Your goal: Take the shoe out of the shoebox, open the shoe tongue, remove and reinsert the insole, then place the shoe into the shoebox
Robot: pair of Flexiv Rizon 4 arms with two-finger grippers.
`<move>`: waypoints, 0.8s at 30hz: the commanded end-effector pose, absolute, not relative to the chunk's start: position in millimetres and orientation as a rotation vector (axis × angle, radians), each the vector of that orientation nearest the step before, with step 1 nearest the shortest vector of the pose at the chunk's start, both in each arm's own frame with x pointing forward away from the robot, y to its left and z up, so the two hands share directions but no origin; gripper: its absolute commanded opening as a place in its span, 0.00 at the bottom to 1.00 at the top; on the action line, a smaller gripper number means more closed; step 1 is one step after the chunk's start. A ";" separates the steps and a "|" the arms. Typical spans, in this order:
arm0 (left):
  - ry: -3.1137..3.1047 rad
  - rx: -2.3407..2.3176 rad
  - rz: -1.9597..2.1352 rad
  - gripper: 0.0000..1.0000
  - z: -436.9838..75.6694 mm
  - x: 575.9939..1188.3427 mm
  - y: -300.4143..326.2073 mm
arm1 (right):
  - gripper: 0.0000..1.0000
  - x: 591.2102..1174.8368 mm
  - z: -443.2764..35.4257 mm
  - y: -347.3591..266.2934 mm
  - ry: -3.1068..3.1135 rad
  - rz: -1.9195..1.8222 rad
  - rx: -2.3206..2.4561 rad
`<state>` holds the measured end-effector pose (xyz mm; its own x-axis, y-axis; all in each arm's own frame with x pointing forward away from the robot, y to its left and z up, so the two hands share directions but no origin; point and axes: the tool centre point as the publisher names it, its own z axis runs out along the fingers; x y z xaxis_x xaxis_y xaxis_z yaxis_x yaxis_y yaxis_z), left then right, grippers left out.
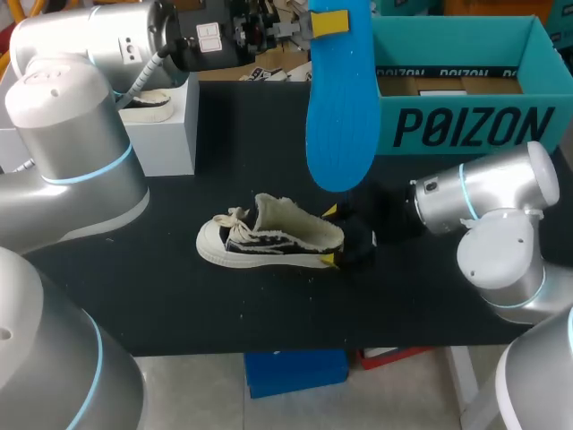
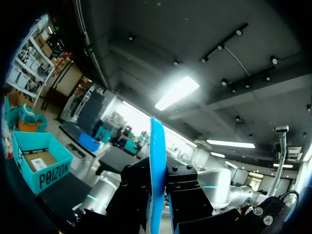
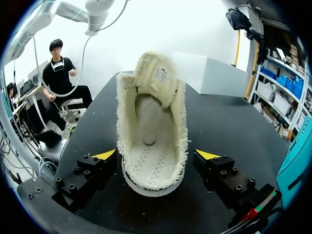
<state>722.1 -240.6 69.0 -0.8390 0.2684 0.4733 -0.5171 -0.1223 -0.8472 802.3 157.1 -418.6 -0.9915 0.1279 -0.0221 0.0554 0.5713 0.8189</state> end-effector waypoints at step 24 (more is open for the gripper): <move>-1.642 0.277 2.006 0.00 68.3 721.7 -241.5 | 1.00 801.3 -399.3 136.7 2.935 0.987 0.221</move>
<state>722.1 -240.6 69.0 -0.8390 0.2683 0.4734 -0.5171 -0.1223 -0.8471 799.8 144.0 -422.1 -0.9891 0.1470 -0.0008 0.0991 0.6709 0.7349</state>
